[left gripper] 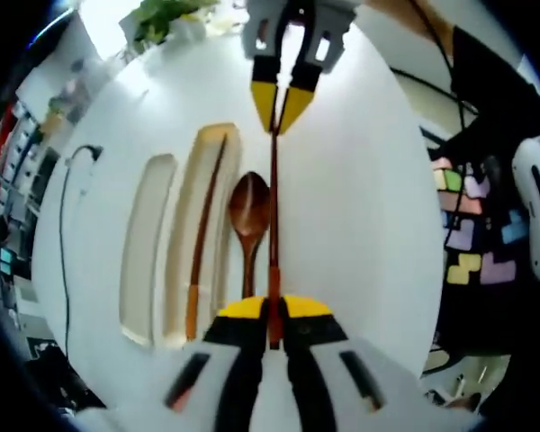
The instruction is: Arrange the utensils inside the cutlery case until each visible utensil rests in its matching compartment.
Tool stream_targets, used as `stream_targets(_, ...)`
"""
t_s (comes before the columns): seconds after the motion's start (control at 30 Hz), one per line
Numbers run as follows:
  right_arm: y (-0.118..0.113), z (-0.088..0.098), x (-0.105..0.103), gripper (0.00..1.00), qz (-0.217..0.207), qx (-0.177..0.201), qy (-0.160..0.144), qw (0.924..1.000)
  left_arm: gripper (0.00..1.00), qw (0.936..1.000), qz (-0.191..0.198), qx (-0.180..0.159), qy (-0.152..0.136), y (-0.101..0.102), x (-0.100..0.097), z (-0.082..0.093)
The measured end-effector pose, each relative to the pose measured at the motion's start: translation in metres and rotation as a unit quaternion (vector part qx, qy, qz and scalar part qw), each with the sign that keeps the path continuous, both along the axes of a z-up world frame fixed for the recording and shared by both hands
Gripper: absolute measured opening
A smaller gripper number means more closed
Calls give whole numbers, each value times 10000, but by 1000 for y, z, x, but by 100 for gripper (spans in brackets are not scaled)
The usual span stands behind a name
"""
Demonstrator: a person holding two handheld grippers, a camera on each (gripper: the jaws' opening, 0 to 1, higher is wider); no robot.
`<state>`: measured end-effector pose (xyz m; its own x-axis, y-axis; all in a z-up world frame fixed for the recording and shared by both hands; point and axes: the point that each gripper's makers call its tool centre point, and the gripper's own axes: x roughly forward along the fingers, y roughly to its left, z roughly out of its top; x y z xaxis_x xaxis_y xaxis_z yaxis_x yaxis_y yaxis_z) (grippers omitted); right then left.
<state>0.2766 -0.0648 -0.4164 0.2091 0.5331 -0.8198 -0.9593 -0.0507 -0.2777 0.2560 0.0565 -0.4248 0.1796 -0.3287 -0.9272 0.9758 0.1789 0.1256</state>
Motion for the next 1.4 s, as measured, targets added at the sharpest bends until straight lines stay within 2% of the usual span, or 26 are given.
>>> stream_targets(0.1, 3, 9, 10, 1, -70, 50, -66, 9999, 5, 9999, 48, 67, -90, 3, 11, 9)
stream_targets(0.23, 8, 14, 25, 1, -157, 109, -158, 9997, 5, 9998, 115, 134, -124, 8, 25, 10)
stream_targets(0.77, 19, -5, 47, 2, -315, -104, 33, 9994, 6, 9986, 154, 434, -255, 17, 49, -3)
stream_targets(0.97, 21, -11, 51, 2, -364, -150, 112, 9992, 6, 9978, 109, 598, -273, 20, 53, -11)
stream_targets(1.4, 24, -23, 56, 2, -653, -180, 288, 9973, 6, 9972, 220, 698, -177, 25, 59, -22)
